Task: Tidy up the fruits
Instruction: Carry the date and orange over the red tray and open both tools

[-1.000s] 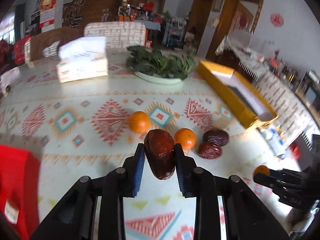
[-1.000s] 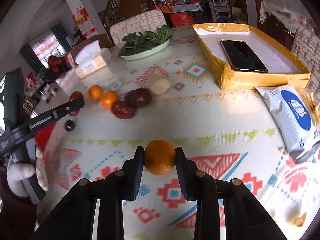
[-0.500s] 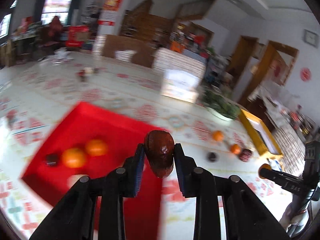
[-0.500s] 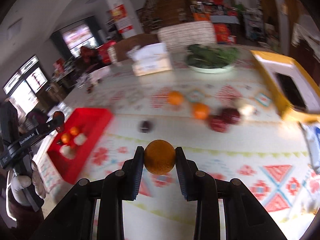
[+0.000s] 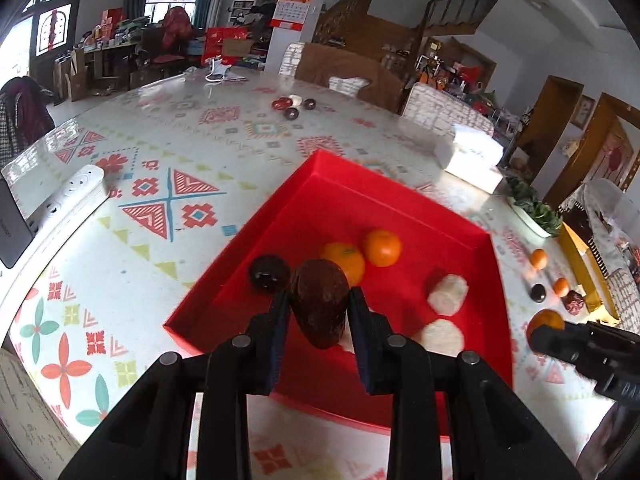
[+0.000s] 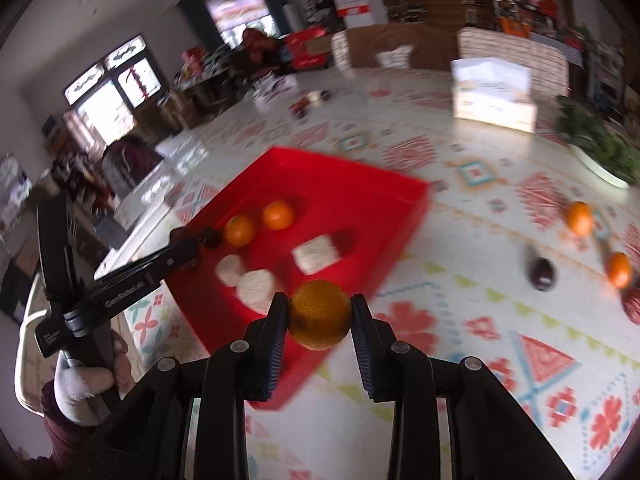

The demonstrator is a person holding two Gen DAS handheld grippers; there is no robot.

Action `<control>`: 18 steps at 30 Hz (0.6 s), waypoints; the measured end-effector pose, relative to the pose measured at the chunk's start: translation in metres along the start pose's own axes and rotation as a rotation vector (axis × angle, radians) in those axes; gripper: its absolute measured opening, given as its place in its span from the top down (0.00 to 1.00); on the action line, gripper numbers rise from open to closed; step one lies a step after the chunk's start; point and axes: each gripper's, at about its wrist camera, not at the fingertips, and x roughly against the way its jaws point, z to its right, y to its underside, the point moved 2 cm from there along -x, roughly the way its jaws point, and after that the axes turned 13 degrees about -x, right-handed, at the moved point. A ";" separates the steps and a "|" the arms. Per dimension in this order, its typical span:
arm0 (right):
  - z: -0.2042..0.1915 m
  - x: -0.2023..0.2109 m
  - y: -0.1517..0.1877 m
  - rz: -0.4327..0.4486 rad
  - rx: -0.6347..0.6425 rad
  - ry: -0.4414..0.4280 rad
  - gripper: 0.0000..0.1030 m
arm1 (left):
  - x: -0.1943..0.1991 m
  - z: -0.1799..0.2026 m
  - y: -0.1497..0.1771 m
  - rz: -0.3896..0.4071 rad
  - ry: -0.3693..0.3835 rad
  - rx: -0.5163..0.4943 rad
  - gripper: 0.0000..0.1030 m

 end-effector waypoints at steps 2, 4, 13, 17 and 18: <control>-0.011 -0.015 0.002 -0.018 0.027 0.011 0.67 | -0.003 -0.005 0.003 -0.008 0.003 0.005 0.72; -0.017 -0.025 0.003 -0.032 0.044 0.019 0.67 | -0.007 -0.009 0.004 -0.012 0.008 0.014 0.72; -0.024 -0.050 0.010 -0.078 0.080 0.047 0.66 | -0.012 -0.014 0.002 -0.004 0.017 0.034 0.72; -0.024 -0.049 0.009 -0.074 0.069 0.035 0.66 | -0.010 -0.012 0.000 0.003 0.025 0.037 0.70; -0.024 -0.048 0.008 -0.072 0.066 0.031 0.65 | -0.008 -0.011 -0.001 0.007 0.029 0.037 0.67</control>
